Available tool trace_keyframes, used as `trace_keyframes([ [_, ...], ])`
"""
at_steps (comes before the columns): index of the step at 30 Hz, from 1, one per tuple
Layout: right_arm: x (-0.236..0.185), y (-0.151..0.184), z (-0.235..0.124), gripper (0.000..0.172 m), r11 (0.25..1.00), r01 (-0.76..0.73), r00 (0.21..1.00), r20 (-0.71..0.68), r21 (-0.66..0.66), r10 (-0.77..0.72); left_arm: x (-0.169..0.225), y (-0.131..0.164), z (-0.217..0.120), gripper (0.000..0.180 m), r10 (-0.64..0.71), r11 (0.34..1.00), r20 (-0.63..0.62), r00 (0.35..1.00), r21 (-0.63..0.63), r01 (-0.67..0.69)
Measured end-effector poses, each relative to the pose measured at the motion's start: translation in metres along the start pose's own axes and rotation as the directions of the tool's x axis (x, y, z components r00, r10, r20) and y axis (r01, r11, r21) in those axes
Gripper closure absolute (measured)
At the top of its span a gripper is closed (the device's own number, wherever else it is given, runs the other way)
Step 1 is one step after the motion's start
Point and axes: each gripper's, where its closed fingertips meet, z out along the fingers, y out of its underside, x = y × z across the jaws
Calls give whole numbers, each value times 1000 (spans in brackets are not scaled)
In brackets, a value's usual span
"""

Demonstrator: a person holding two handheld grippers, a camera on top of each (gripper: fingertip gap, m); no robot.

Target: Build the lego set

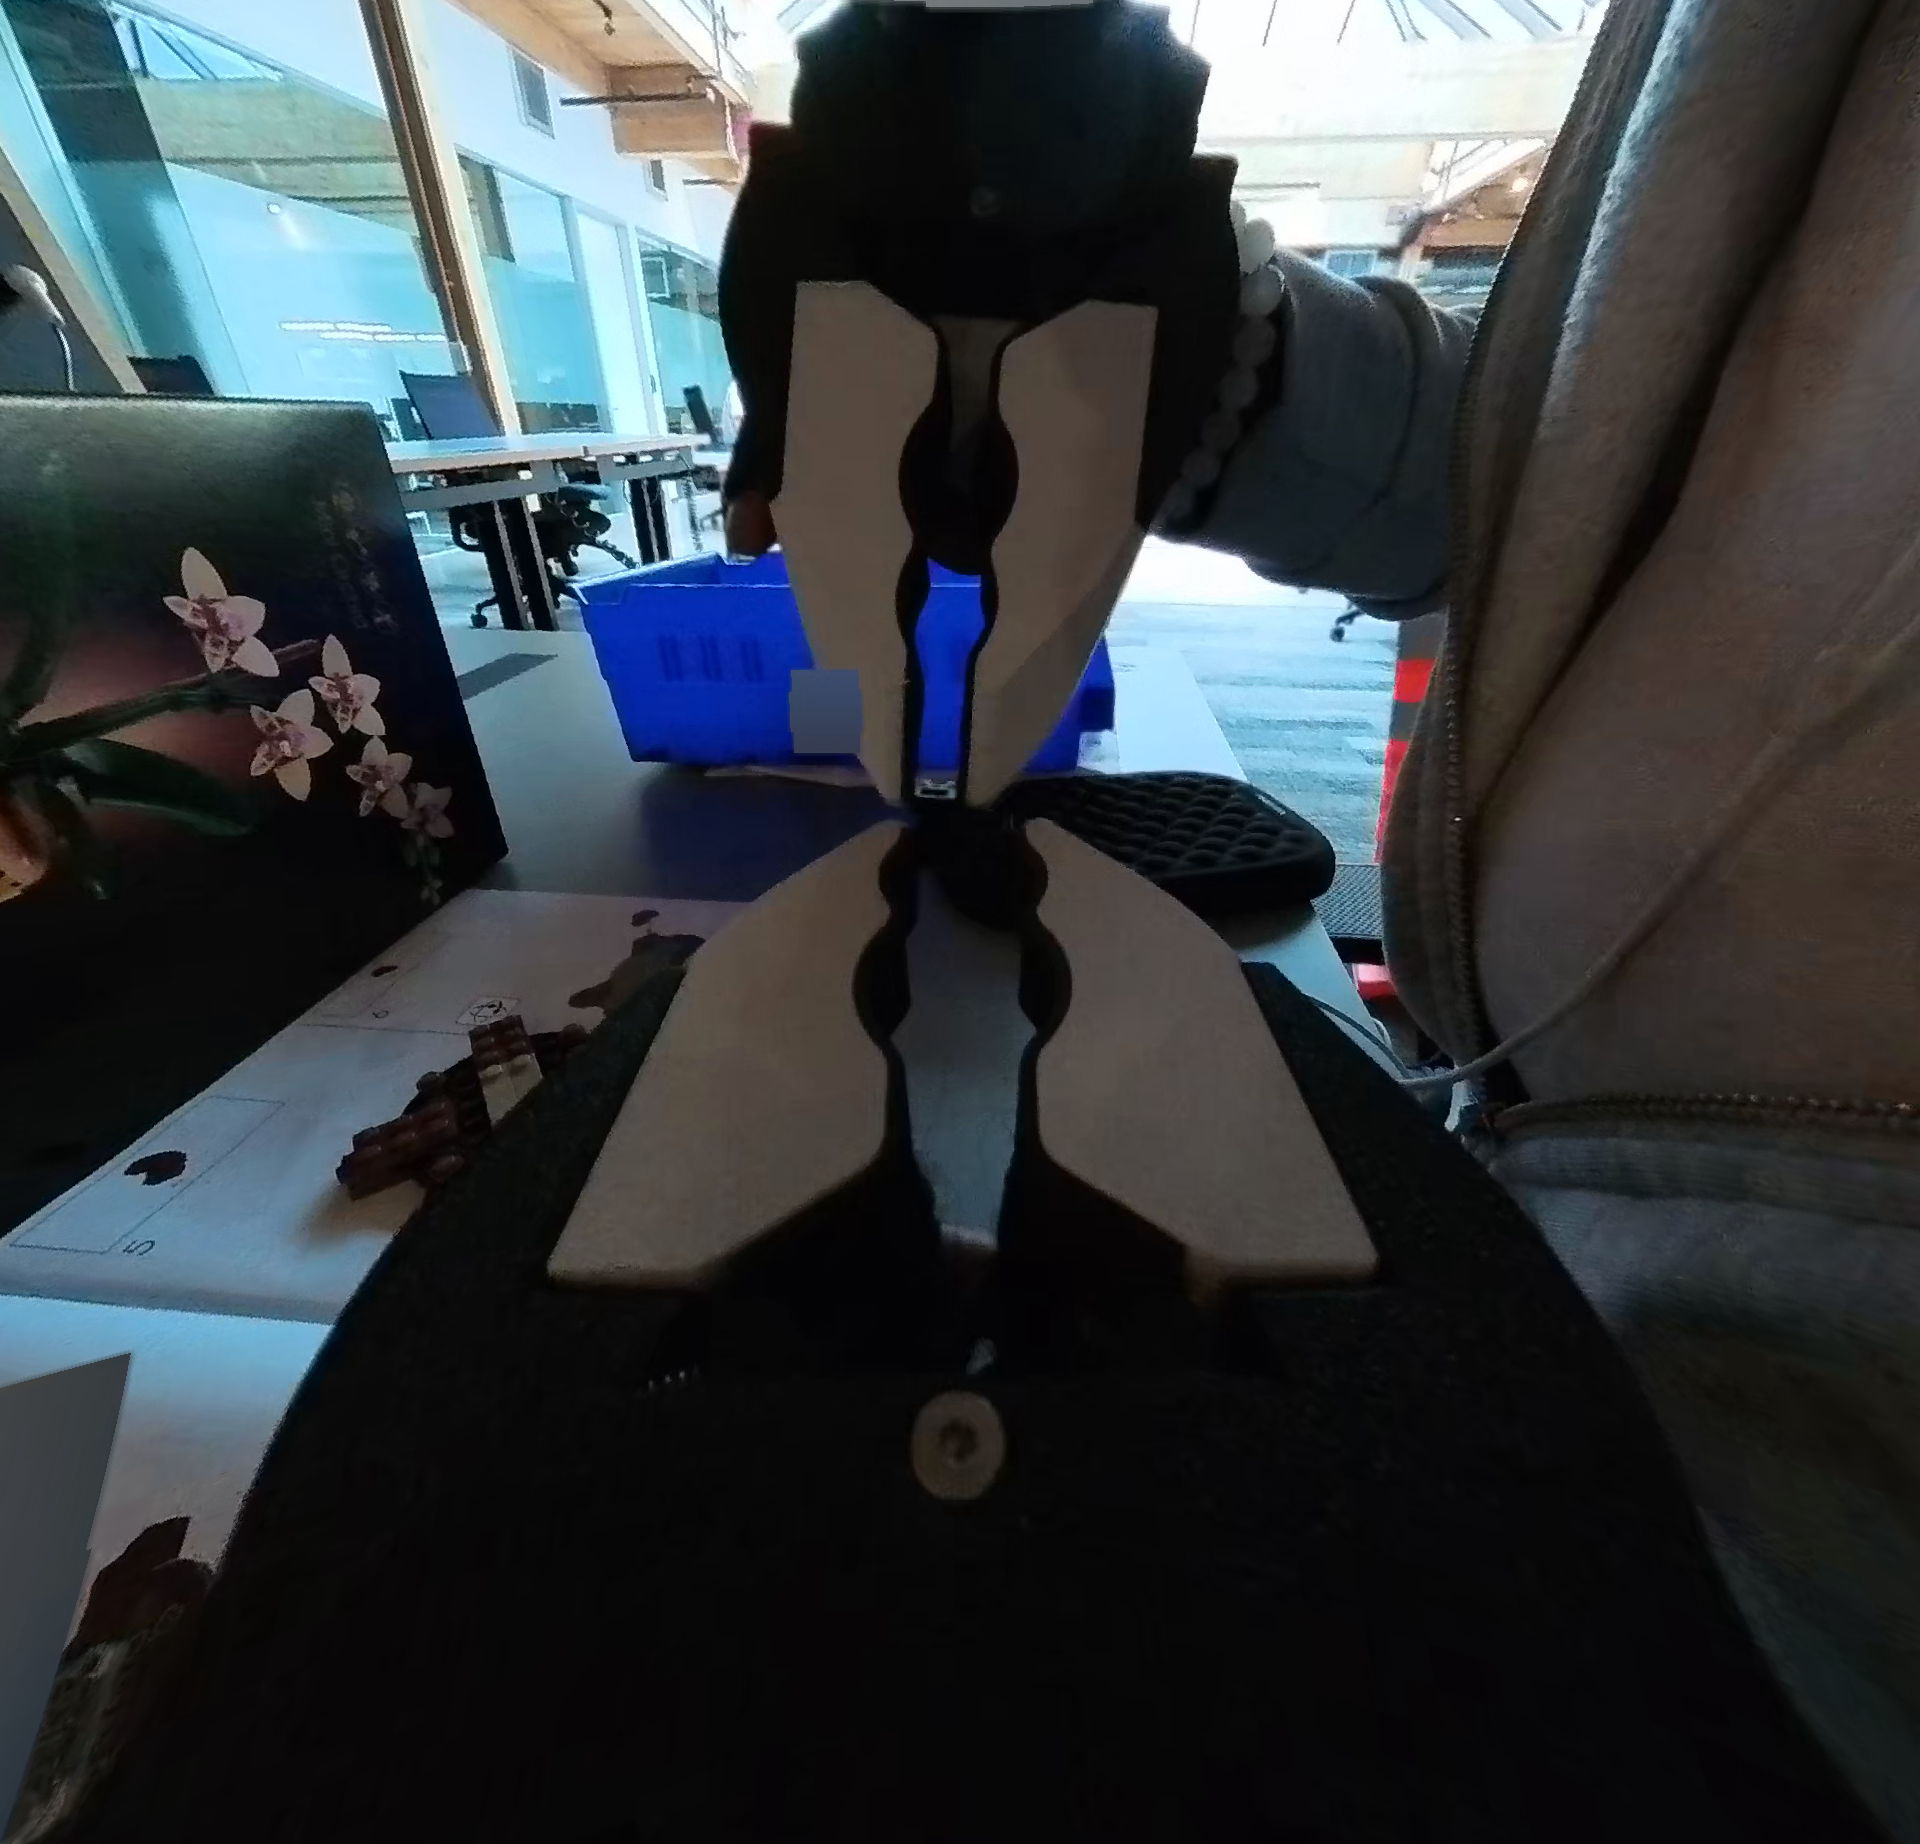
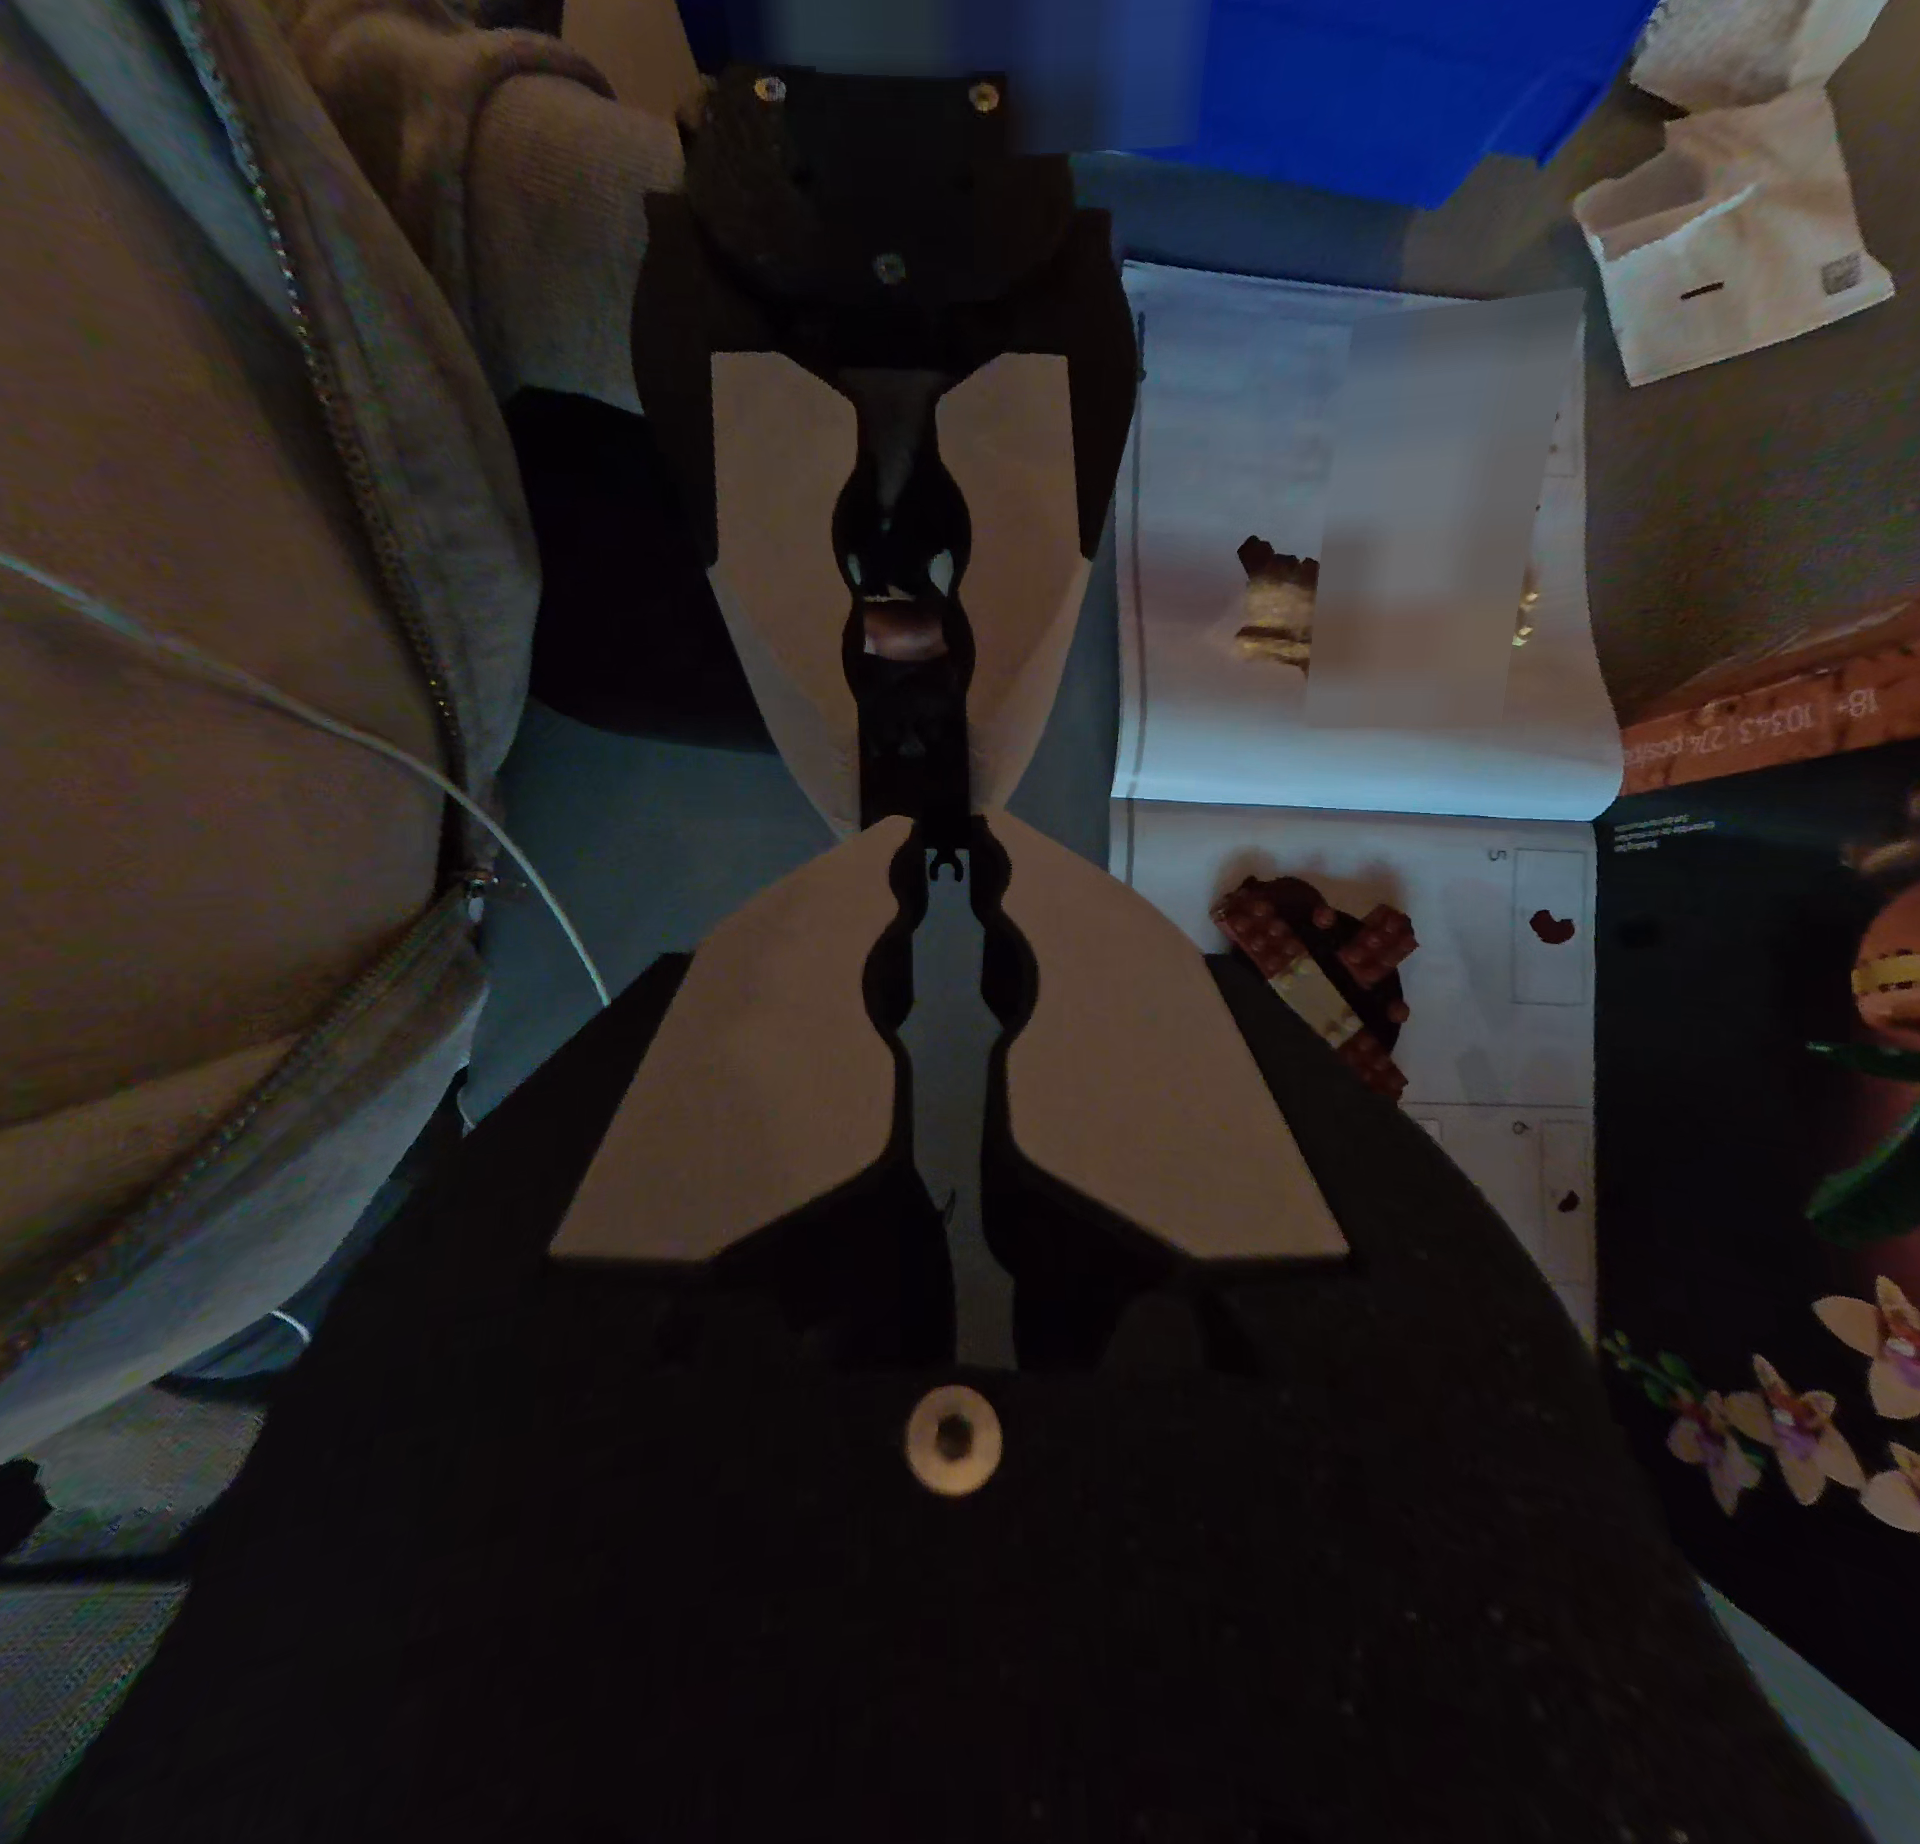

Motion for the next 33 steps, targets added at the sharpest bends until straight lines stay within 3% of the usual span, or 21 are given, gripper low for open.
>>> trace_keyframes([
  [33,1,-13,-5,157,998,52,998,33,-38,-50,-3,-13,-6,164,-32,995,11,999,95,31],
])
